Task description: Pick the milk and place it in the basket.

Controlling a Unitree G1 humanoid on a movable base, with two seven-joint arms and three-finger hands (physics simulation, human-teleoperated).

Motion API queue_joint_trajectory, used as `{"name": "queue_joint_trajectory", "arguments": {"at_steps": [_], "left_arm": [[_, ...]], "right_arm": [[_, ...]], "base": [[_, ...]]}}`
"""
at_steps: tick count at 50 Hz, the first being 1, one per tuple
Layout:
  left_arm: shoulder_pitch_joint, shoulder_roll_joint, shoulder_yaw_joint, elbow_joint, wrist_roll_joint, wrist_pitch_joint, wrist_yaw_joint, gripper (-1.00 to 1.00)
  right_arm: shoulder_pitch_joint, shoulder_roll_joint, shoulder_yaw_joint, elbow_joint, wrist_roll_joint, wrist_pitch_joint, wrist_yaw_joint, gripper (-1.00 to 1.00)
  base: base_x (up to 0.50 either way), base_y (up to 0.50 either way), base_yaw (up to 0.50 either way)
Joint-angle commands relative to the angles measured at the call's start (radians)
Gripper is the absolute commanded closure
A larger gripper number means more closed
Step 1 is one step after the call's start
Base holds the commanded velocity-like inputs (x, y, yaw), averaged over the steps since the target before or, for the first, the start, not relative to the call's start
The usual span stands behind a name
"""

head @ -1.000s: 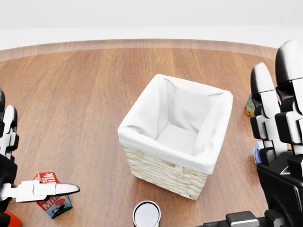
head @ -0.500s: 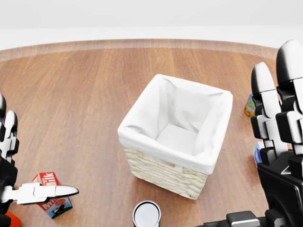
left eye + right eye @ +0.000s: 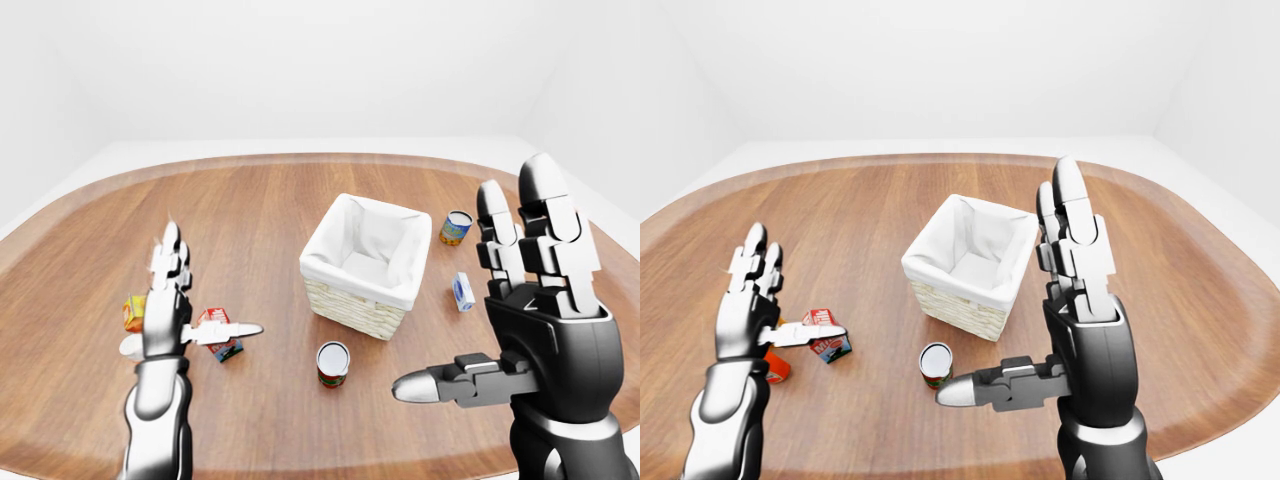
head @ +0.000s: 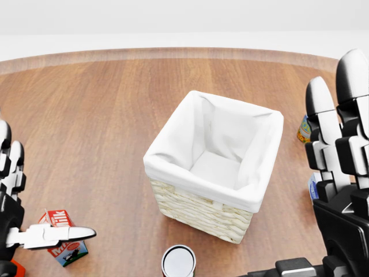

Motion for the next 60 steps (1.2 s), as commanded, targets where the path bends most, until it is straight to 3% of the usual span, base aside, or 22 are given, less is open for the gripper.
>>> {"name": "queue_joint_trajectory", "arguments": {"at_steps": [1,15,20,27,30,33,38,60], "left_arm": [[-0.013,0.008,0.002,0.071,-0.001,-0.037,0.013,-1.00],[-0.021,0.016,0.003,0.103,-0.002,-0.048,0.024,-1.00],[-0.023,0.017,0.003,0.096,-0.004,-0.039,0.023,-1.00],[-0.025,0.017,0.001,0.057,-0.002,-0.005,0.021,-1.00],[-0.026,0.017,0.003,0.054,-0.002,-0.003,0.020,-1.00],[-0.028,0.018,0.005,0.059,-0.002,-0.006,0.019,-1.00],[-0.031,0.020,0.005,0.098,-0.002,-0.033,0.024,-1.00],[-0.056,0.038,0.013,0.201,-0.012,-0.053,0.043,-1.00]], "right_arm": [[0.000,0.000,0.001,0.000,-0.001,0.000,0.000,-1.00],[0.003,-0.001,0.000,0.000,0.002,0.000,0.001,-1.00],[0.001,-0.002,0.004,0.000,0.000,0.000,0.000,-1.00],[-0.002,-0.001,-0.001,0.000,0.003,0.000,0.002,-1.00],[-0.002,0.000,-0.001,0.000,0.003,0.000,0.002,-1.00],[-0.004,0.000,-0.002,0.000,0.004,0.000,0.002,-1.00],[-0.002,0.000,-0.003,0.000,0.004,0.000,0.001,-1.00],[0.000,-0.001,0.001,0.000,0.002,0.000,0.000,-1.00]], "base": [[0.00,0.00,0.00],[0.00,0.00,0.00],[0.00,0.00,0.00],[0.00,0.00,0.00],[0.00,0.00,0.00],[0.00,0.00,0.00],[0.00,0.00,0.00],[0.00,0.00,0.00]]}}
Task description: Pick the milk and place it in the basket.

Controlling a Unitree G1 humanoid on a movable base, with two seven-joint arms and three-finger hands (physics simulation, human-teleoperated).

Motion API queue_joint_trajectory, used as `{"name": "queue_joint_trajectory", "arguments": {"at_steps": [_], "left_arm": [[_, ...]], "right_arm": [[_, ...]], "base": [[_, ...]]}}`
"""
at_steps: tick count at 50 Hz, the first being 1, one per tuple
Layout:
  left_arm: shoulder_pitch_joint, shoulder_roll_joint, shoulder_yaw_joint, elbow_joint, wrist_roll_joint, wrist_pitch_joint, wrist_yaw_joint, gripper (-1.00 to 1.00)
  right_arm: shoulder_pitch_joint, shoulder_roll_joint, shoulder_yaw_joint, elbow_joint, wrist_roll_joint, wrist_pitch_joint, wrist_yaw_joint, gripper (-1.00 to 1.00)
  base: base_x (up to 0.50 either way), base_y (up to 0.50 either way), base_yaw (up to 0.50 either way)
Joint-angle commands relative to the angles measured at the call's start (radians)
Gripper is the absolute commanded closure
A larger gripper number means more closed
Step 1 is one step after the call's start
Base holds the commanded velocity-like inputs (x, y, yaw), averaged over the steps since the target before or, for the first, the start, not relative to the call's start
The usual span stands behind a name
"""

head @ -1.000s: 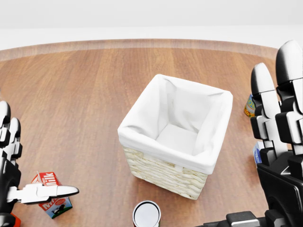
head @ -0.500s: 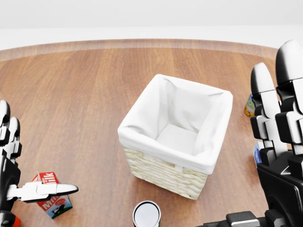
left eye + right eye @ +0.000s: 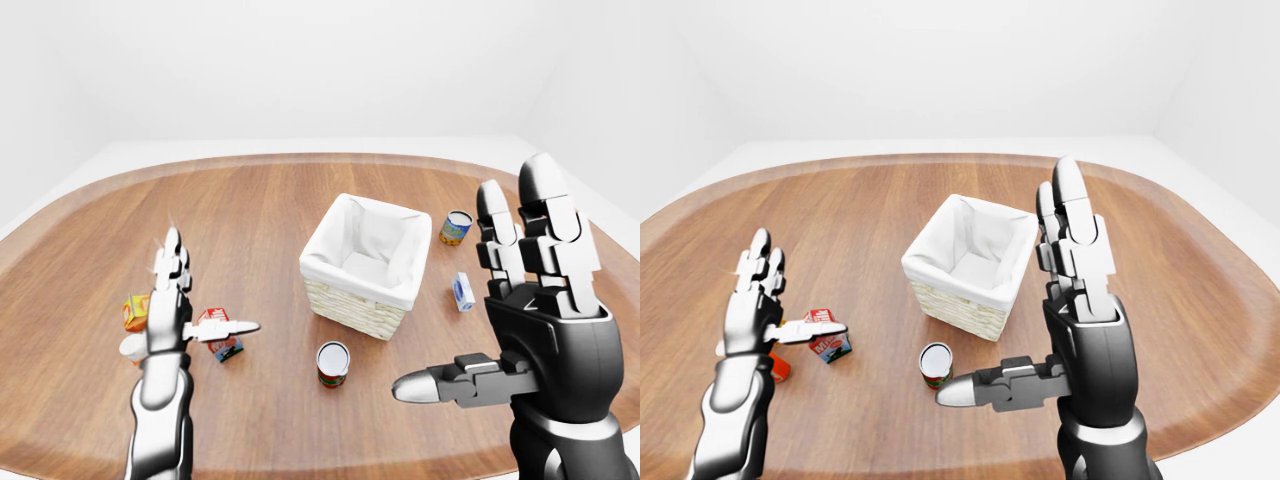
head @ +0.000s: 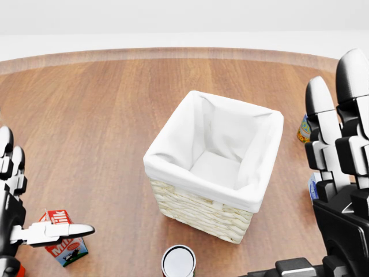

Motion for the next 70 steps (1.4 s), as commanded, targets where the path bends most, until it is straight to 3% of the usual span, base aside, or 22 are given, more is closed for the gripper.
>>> {"name": "queue_joint_trajectory", "arguments": {"at_steps": [1,31,70], "left_arm": [[-0.017,0.012,0.004,0.067,-0.004,-0.002,0.013,-1.00],[-0.065,0.053,0.010,0.280,-0.012,-0.002,0.053,-1.00],[-0.083,0.072,0.015,0.377,-0.019,-0.002,0.071,-1.00]], "right_arm": [[0.001,-0.001,0.002,0.000,0.000,0.000,0.000,-1.00],[0.006,-0.001,0.000,0.000,0.002,0.000,0.001,-1.00],[0.021,-0.001,0.013,0.000,-0.002,0.000,-0.001,-1.00]], "base": [[0.00,0.00,0.00],[0.00,0.00,0.00],[0.00,0.00,0.00]]}}
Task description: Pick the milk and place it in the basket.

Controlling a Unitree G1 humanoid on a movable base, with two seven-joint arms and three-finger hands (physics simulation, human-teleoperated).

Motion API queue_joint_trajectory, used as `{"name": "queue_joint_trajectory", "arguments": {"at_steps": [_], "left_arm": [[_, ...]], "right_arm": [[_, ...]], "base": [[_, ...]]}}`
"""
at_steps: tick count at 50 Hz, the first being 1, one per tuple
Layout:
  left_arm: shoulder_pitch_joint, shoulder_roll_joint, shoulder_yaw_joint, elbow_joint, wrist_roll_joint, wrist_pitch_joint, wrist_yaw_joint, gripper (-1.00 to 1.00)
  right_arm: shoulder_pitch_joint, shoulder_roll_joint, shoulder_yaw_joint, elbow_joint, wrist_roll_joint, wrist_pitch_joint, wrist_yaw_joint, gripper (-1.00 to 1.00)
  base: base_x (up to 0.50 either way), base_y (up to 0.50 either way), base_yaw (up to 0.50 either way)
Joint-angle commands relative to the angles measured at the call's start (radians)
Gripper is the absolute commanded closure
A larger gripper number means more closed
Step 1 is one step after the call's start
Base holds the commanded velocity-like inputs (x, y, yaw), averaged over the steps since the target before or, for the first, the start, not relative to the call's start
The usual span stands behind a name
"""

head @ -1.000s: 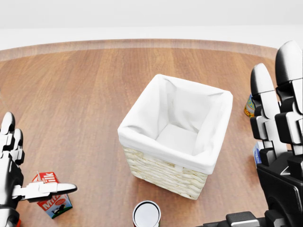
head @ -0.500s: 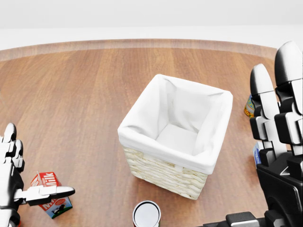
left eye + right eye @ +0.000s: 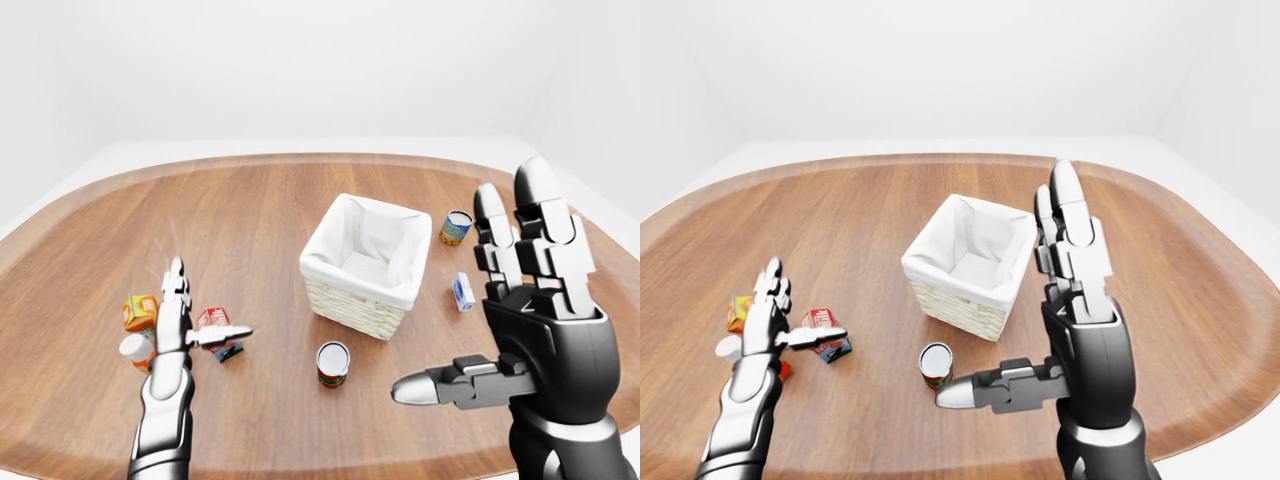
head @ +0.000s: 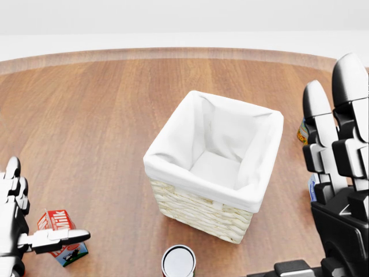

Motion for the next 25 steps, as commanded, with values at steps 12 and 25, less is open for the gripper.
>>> {"name": "queue_joint_trajectory", "arguments": {"at_steps": [12,25], "left_arm": [[-0.035,0.021,-0.001,0.113,-0.011,0.000,0.019,-1.00],[-0.069,0.039,-0.008,0.214,-0.021,0.000,0.035,-1.00]], "right_arm": [[0.002,0.000,-0.001,0.000,0.003,0.000,0.001,-1.00],[-0.001,-0.001,-0.003,0.000,0.006,0.000,0.000,-1.00]], "base": [[0.00,0.00,0.00],[0.00,0.00,0.00]]}}
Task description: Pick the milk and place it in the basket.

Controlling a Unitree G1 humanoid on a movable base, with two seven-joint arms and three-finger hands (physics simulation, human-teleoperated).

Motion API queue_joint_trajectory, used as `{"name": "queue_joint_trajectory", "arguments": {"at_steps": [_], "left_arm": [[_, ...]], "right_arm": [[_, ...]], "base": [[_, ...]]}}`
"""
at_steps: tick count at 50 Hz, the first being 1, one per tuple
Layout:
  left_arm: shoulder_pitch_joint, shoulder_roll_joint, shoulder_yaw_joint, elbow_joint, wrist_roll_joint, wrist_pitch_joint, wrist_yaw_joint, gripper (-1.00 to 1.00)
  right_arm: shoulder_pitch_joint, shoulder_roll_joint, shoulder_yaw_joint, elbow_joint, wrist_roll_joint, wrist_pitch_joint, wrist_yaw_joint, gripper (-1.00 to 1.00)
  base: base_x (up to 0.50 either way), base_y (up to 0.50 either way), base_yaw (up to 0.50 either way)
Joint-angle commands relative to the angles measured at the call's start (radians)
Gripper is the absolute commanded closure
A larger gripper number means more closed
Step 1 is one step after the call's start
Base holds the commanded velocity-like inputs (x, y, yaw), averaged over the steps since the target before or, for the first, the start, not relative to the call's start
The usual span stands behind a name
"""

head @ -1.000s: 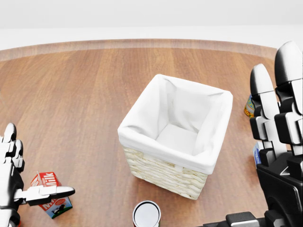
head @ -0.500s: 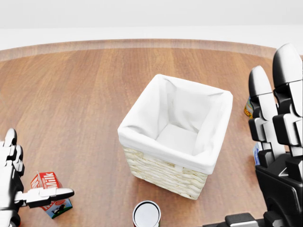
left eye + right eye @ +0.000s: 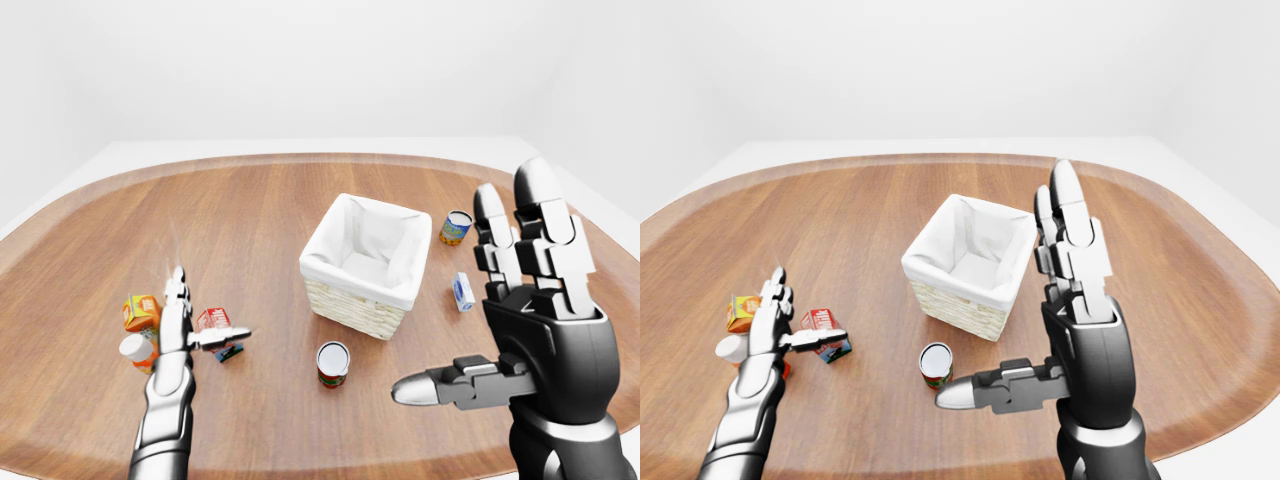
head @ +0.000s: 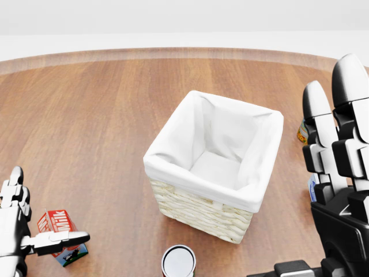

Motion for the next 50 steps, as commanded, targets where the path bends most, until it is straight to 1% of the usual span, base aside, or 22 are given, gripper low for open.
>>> {"name": "queue_joint_trajectory", "arguments": {"at_steps": [1,9,15,34,43,45,46,48,50], "left_arm": [[-0.028,0.015,-0.005,0.084,-0.010,0.000,0.012,-1.00],[-0.067,0.034,-0.009,0.199,-0.019,0.000,0.026,-1.00],[-0.077,0.041,-0.016,0.234,-0.028,0.000,0.031,-1.00],[-0.152,0.074,-0.032,0.456,-0.055,0.000,0.049,-1.00],[-0.204,0.092,-0.041,0.601,-0.072,0.000,0.053,-1.00],[-0.204,0.090,-0.038,0.600,-0.116,0.000,0.006,-1.00],[-0.202,0.092,-0.041,0.593,-0.112,0.000,0.013,-1.00],[-0.199,0.088,-0.037,0.579,-0.142,0.000,-0.019,-1.00],[-0.210,0.094,-0.036,0.603,-0.133,0.000,0.000,-1.00]], "right_arm": [[-0.002,-0.001,-0.002,0.000,0.003,0.000,0.000,-1.00],[-0.003,-0.001,-0.002,0.000,0.003,0.000,0.000,-1.00],[-0.005,-0.001,-0.005,0.000,0.003,0.000,0.000,-1.00],[0.001,0.000,-0.004,0.000,0.004,0.000,0.000,-1.00],[0.002,-0.001,-0.001,0.000,0.003,0.000,-0.001,-1.00],[0.003,-0.001,0.000,0.000,0.003,0.000,-0.001,-1.00],[0.002,-0.001,-0.001,0.000,0.003,0.000,-0.001,-1.00],[0.001,-0.001,0.000,0.000,0.003,0.000,-0.002,-1.00],[0.002,-0.001,0.003,0.000,0.001,0.000,-0.002,-1.00]], "base": [[0.00,0.00,0.00],[0.00,0.00,0.00],[0.00,0.00,0.00],[0.00,0.00,0.00],[0.00,0.00,0.00],[0.00,0.00,0.00],[0.00,0.00,0.00],[0.00,0.00,0.00],[0.00,0.00,0.00]]}}
